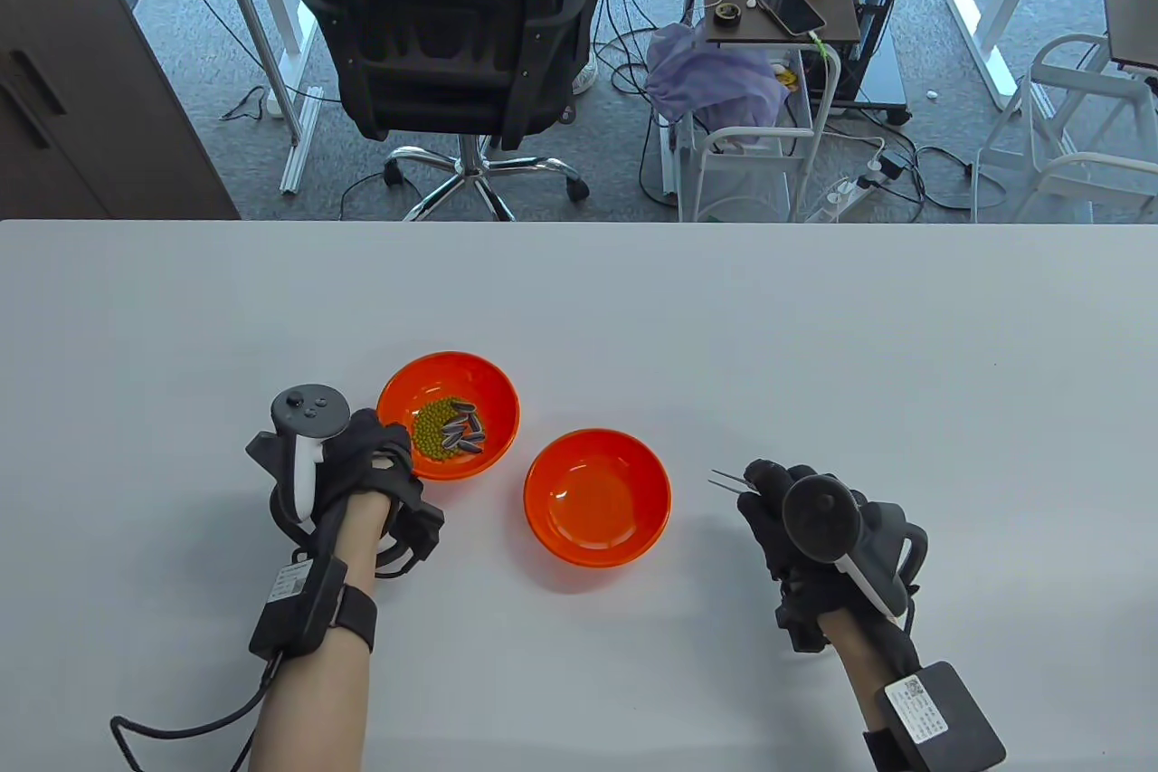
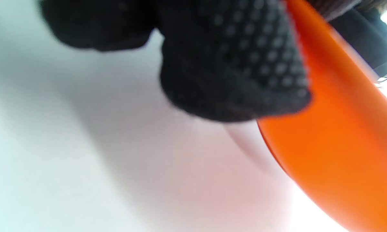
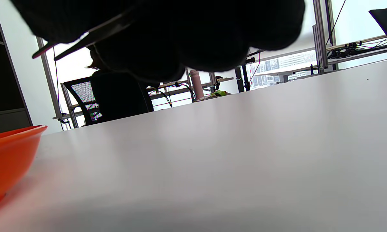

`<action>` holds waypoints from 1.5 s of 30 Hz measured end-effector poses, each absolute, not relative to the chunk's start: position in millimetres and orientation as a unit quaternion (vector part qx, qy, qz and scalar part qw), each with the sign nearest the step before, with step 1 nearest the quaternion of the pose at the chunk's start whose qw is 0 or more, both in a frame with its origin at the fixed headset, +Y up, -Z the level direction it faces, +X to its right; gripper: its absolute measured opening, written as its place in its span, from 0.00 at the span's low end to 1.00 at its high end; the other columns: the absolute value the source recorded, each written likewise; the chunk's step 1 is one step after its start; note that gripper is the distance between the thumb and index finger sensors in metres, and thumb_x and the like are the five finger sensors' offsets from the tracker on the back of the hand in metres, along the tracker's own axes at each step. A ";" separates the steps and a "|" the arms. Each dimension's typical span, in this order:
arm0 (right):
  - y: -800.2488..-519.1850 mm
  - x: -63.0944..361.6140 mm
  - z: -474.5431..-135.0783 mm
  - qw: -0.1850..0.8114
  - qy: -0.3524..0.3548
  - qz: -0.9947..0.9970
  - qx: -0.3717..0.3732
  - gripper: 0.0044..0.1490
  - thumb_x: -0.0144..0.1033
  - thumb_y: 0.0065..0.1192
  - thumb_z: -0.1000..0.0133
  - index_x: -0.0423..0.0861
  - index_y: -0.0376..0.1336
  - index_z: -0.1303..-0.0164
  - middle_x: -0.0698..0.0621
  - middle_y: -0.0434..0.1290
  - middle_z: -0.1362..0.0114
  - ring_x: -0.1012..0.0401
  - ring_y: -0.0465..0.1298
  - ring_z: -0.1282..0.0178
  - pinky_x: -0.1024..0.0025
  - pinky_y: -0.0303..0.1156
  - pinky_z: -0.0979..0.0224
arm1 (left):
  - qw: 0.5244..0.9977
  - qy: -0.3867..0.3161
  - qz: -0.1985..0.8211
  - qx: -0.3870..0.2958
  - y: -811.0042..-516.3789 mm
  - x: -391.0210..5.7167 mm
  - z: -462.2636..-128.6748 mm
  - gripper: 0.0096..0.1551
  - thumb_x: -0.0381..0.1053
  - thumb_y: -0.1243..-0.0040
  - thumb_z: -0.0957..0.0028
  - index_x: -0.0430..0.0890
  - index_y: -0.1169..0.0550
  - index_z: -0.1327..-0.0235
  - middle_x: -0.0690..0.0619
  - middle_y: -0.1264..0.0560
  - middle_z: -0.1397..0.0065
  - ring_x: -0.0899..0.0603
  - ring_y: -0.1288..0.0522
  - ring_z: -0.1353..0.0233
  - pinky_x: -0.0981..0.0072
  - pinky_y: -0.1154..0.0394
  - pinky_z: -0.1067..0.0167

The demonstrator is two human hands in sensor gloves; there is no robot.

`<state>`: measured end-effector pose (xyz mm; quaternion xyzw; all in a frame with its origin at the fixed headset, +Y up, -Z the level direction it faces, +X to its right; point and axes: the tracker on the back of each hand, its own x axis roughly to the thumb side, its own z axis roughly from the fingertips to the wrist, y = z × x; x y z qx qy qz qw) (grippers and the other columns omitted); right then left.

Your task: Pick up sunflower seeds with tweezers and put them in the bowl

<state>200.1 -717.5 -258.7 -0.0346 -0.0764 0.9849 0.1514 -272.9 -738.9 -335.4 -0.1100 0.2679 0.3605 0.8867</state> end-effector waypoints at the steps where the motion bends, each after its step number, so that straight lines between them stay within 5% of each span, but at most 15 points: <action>1: -716.6 199.3 -258.4 0.155 -0.080 0.984 -0.035 0.30 0.59 0.64 0.59 0.64 0.75 0.47 0.58 0.82 0.50 0.60 0.80 0.58 0.63 0.78 0.42 | 0.888 0.256 0.366 -0.107 -735.6 -272.1 -332.6 0.28 0.53 0.39 0.50 0.44 0.23 0.38 0.50 0.12 0.65 0.54 0.12 0.81 0.63 0.13 0.75; 18: -657.9 157.1 -235.6 0.229 -0.194 0.954 -0.004 0.28 0.53 0.81 0.66 0.61 0.80 0.55 0.57 0.88 0.56 0.59 0.84 0.63 0.63 0.80 0.47 | 0.908 0.046 0.394 -0.137 -701.6 -215.3 -254.6 0.28 0.54 0.37 0.50 0.47 0.21 0.38 0.49 0.12 0.67 0.53 0.13 0.82 0.62 0.14 0.74; 30: -653.4 69.1 -235.3 0.118 -0.149 0.977 0.099 0.26 0.54 0.78 0.63 0.61 0.83 0.56 0.57 0.88 0.55 0.61 0.83 0.64 0.63 0.80 0.48 | 0.898 0.042 0.409 -0.156 -711.6 -205.4 -245.4 0.28 0.54 0.38 0.50 0.45 0.20 0.39 0.49 0.11 0.68 0.53 0.13 0.83 0.62 0.13 0.74; 45: -665.2 41.2 -220.8 0.004 -0.185 0.972 0.145 0.25 0.54 0.79 0.65 0.61 0.83 0.58 0.57 0.87 0.56 0.62 0.83 0.65 0.64 0.80 0.48 | 0.900 0.039 0.408 -0.149 -708.1 -209.7 -243.5 0.28 0.54 0.38 0.50 0.43 0.21 0.39 0.48 0.12 0.68 0.53 0.13 0.84 0.62 0.13 0.76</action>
